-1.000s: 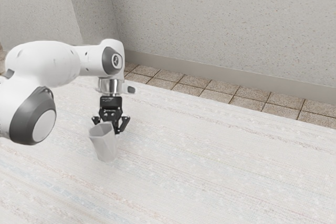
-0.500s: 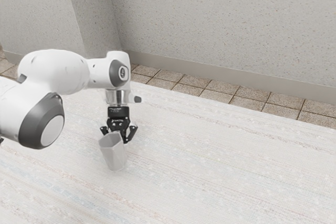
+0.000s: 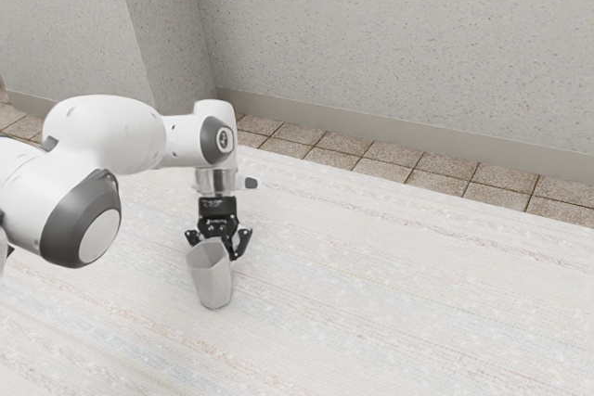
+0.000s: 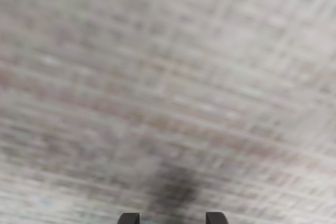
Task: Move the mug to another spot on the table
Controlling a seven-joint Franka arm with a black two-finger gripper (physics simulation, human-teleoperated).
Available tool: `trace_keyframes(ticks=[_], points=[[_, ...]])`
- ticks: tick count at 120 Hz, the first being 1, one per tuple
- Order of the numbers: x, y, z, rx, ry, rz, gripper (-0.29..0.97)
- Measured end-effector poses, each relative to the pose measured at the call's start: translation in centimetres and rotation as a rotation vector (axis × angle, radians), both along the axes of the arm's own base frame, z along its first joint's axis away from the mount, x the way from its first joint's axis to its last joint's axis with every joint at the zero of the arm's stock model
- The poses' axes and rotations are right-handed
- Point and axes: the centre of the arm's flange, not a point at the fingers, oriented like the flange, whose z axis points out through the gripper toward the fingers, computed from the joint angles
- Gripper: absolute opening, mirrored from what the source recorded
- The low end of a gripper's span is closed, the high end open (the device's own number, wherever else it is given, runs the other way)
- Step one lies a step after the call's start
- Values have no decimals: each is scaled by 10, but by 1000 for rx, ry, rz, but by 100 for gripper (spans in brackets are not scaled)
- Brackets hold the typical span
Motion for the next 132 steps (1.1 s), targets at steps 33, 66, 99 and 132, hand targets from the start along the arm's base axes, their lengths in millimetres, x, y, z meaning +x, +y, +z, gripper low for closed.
trace_keyframes(ticks=[33,66,99,132], points=[[1,-2,0,-9,-9,12,48],[19,-4,21,-7,-78,11,60],[63,9,85,71,-344,-49,65],[-45,-16,311,27,-604,-335,67]])
